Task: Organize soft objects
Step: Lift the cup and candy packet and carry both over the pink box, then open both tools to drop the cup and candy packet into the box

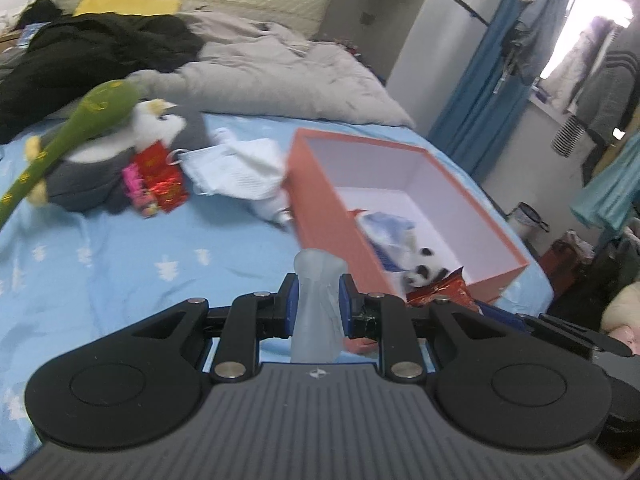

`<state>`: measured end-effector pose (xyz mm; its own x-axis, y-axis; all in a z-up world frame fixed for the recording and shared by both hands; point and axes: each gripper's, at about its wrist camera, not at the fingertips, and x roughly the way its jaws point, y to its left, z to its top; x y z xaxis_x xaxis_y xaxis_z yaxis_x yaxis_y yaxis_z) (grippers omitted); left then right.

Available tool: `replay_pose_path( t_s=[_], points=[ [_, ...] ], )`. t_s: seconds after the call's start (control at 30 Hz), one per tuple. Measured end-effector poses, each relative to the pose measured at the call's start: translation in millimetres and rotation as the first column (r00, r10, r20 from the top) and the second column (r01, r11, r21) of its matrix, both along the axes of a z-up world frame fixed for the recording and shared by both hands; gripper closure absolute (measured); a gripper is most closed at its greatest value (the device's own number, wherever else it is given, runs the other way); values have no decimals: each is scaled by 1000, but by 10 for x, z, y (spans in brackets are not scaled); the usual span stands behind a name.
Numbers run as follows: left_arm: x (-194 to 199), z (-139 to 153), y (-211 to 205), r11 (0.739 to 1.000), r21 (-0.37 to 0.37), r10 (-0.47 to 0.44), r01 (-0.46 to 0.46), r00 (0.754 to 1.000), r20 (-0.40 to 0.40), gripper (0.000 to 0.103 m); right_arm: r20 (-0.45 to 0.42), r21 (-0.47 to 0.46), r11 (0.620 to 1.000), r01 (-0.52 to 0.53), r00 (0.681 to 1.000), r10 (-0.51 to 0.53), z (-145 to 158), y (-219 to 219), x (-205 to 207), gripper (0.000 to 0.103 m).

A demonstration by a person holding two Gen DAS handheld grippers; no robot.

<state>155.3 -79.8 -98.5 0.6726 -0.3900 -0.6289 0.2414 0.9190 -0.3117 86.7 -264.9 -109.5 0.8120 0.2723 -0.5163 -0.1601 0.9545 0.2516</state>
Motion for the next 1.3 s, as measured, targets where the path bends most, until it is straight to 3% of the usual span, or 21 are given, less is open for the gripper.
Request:
replay_pose_path(
  t_s=[0.2, 0.4, 0.53, 0.63, 0.83, 1.0, 1.17, 1.3],
  points=[
    [211, 58, -389, 996, -33, -78, 78, 997, 0, 78, 23, -19, 996, 86, 996, -85, 115, -307, -23, 66],
    [599, 87, -812, 987, -47, -152, 151, 988, -13, 78, 17, -49, 986, 158, 987, -157, 146, -642, 252, 66],
    [971, 69, -1105, 979, 42, -201, 201, 979, -16, 78, 37, -129, 972, 198, 980, -195, 132, -822, 521, 66],
    [1250, 86, -1236, 970, 39, -238, 239, 971, -28, 78, 27, -138, 966, 217, 976, -216, 141, -979, 724, 66],
    [1857, 33, -1555, 964, 77, -244, 253, 964, -109, 78, -49, -152, 961, 231, 969, -241, 113, -1213, 1140, 66],
    [2196, -152, -1762, 952, 106, -261, 287, 943, -205, 78, -193, -140, 964, 224, 949, -249, -119, -1416, 1506, 66],
    [2319, -338, -1877, 936, 144, -276, 322, 923, -268, 78, -300, -111, 965, 239, 917, -262, -366, -1576, 1667, 66],
    [2307, -364, -1892, 933, 151, -279, 326, 923, -267, 68, -310, -120, 961, 248, 910, -274, -427, -1612, 1620, 65]
  ],
)
